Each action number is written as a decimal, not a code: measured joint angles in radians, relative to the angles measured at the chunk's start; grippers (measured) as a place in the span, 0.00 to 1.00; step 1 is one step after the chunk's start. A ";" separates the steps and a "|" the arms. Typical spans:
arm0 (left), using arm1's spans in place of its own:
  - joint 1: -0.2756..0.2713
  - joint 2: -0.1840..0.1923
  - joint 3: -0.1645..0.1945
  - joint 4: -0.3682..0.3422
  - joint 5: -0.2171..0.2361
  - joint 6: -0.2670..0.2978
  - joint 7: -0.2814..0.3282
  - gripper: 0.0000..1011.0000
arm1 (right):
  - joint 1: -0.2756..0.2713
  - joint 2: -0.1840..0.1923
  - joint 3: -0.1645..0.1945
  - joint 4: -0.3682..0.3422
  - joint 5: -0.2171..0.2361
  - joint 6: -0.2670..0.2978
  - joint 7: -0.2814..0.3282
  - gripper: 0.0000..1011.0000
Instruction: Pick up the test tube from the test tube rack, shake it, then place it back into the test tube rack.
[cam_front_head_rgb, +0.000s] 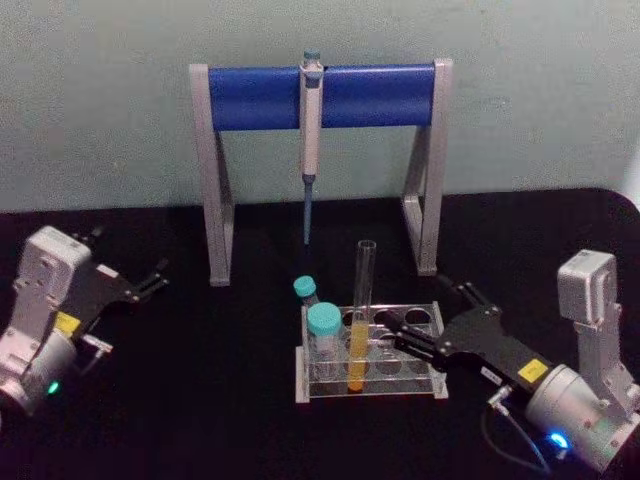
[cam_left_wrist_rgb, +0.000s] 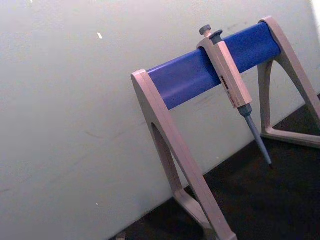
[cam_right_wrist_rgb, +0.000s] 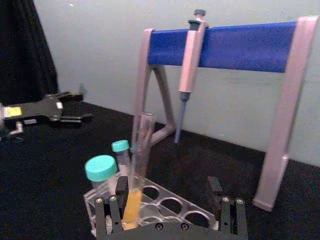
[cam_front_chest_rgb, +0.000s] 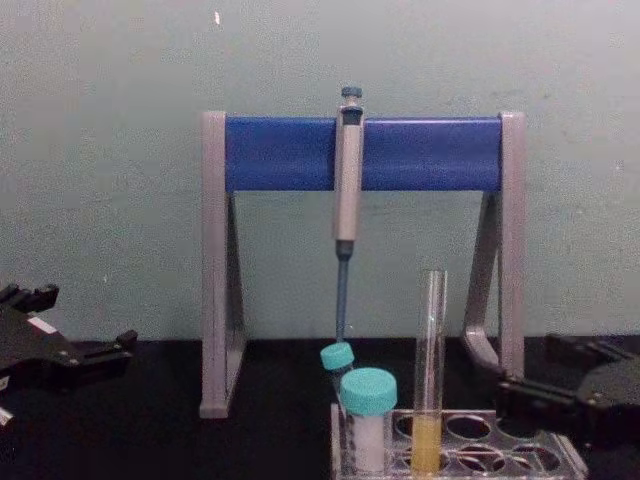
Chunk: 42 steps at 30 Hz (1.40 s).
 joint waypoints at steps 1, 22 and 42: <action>0.000 0.000 0.000 0.000 0.000 0.000 0.000 0.99 | 0.002 -0.003 -0.001 0.003 0.003 0.002 0.007 0.99; 0.000 0.000 0.000 0.000 0.000 0.000 0.000 0.99 | 0.130 -0.103 -0.020 0.140 0.037 0.051 0.163 0.99; 0.000 0.000 0.000 0.000 0.000 0.000 0.000 0.99 | 0.184 -0.132 -0.045 0.204 0.066 0.075 0.198 0.99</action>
